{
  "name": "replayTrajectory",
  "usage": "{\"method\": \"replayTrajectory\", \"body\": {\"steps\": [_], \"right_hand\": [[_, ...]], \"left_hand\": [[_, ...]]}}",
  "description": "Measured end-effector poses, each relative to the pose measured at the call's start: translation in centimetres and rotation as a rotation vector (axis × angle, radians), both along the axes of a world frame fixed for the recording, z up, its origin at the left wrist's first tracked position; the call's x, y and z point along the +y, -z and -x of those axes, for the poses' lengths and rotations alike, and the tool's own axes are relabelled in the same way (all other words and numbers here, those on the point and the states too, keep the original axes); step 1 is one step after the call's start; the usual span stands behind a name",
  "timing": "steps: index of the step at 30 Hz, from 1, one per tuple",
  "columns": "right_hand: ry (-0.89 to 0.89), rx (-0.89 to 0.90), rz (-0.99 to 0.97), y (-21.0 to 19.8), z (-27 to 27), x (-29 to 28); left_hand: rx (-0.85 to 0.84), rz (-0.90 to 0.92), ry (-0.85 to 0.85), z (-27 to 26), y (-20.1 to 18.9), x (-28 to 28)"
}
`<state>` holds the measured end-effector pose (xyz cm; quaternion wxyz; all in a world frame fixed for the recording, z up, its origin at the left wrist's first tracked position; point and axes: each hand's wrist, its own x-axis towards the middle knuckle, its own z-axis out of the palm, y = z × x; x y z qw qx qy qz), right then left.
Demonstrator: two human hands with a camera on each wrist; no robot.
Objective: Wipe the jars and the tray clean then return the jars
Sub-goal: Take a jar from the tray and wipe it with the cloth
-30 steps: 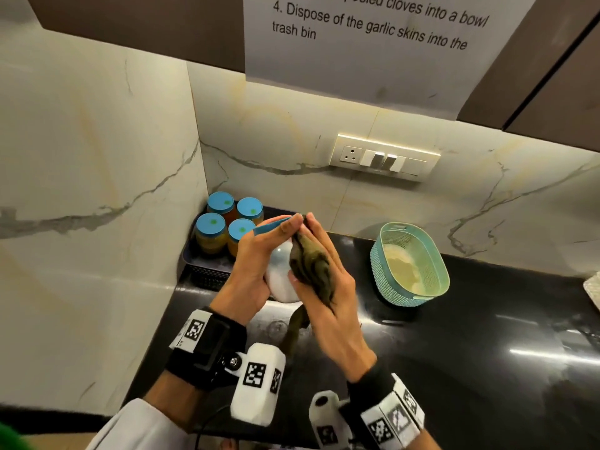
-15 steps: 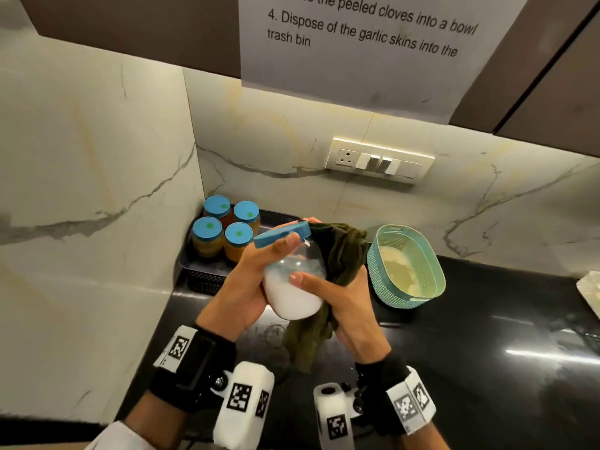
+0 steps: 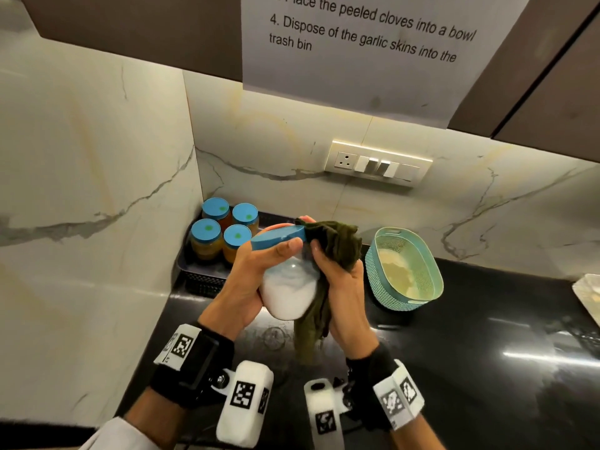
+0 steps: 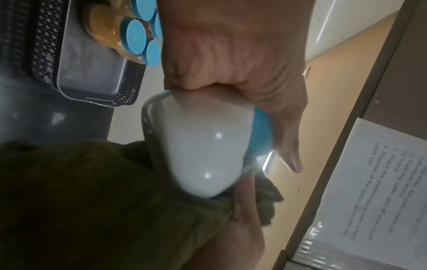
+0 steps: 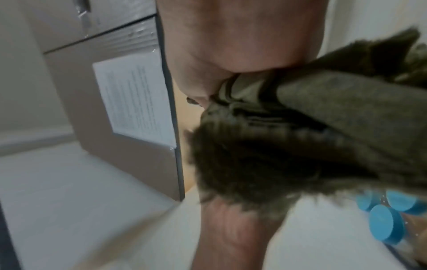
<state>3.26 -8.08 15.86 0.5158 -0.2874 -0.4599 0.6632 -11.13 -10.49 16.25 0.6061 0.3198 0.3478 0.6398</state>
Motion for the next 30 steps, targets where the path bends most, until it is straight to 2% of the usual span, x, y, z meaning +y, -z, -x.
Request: {"method": "replayTrajectory", "body": {"steps": [3,6,10,11,16,20,22,26,30], "right_hand": [[0.05,-0.021,-0.201,-0.1,-0.2,-1.4],[0.057,-0.107,-0.31,0.8,-0.2,-1.5],[0.042,-0.078,-0.043,0.4,0.1,0.7],[0.054,-0.077,-0.03,0.1,0.1,0.7],[0.051,-0.091,-0.29,-0.1,-0.1,-1.8],[0.068,-0.101,-0.158,0.1,0.2,0.5],[0.068,-0.104,-0.198,0.1,0.2,-0.3],[0.062,-0.202,-0.336,0.9,0.0,-2.1],[0.005,-0.354,-0.474,1.2,-0.4,-1.3]], "left_hand": [[-0.022,-0.005,-0.002,0.0,0.3,0.1],[-0.034,0.052,-0.084,-0.1,1.1,0.3],[-0.017,0.026,-0.1,-0.4,1.3,0.3],[-0.014,0.009,-0.087,-0.3,1.2,0.4],[-0.033,0.022,-0.124,0.1,1.1,1.4],[0.019,0.028,-0.186,-0.6,1.7,1.0],[0.014,0.04,-0.192,-0.3,1.5,1.2],[0.058,0.076,-0.227,-0.5,1.3,1.5],[-0.022,0.091,-0.175,-1.0,1.1,0.7]]}}
